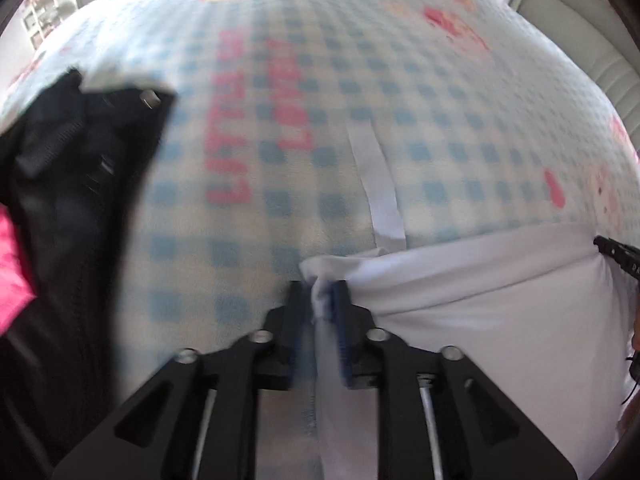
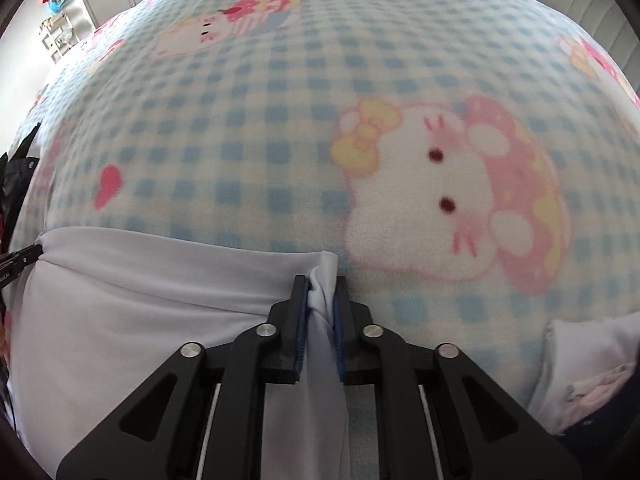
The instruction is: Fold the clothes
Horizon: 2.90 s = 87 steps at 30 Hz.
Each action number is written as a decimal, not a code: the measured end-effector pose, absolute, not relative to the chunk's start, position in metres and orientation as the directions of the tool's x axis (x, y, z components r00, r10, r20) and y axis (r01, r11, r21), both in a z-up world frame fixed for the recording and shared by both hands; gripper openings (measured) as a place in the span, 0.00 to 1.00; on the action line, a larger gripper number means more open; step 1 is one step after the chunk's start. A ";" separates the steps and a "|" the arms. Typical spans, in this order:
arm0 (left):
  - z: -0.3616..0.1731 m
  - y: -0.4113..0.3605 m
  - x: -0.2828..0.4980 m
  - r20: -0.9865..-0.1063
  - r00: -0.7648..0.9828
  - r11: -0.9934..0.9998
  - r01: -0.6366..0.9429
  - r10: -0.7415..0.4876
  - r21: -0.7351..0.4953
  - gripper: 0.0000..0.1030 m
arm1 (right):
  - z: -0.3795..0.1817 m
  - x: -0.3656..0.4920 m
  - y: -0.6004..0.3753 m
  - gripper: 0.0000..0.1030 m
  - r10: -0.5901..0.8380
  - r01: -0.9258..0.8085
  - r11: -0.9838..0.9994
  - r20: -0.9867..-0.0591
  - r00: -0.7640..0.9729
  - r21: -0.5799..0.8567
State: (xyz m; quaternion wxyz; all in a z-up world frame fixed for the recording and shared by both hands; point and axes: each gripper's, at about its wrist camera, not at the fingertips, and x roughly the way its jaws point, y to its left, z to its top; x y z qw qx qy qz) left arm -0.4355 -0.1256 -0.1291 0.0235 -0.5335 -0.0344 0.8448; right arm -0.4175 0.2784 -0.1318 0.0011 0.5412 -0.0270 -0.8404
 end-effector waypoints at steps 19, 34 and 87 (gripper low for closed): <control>-0.128 -0.092 -0.295 -0.922 -0.387 -0.985 -0.156 -0.005 0.070 0.43 | -0.139 -0.275 0.242 0.28 -0.035 0.267 -0.963 -0.958 -0.283 -0.044; -0.095 -0.023 -0.159 -0.886 -0.433 -0.963 -0.265 0.167 -0.052 0.46 | -0.108 -0.126 0.214 0.30 -0.226 0.263 -0.956 -0.897 -0.379 0.130; -0.105 -0.023 0.001 -0.871 -0.298 -0.920 -0.161 0.390 -0.356 0.57 | -0.122 0.006 0.266 0.36 -0.289 0.058 -0.955 -0.874 -0.390 0.290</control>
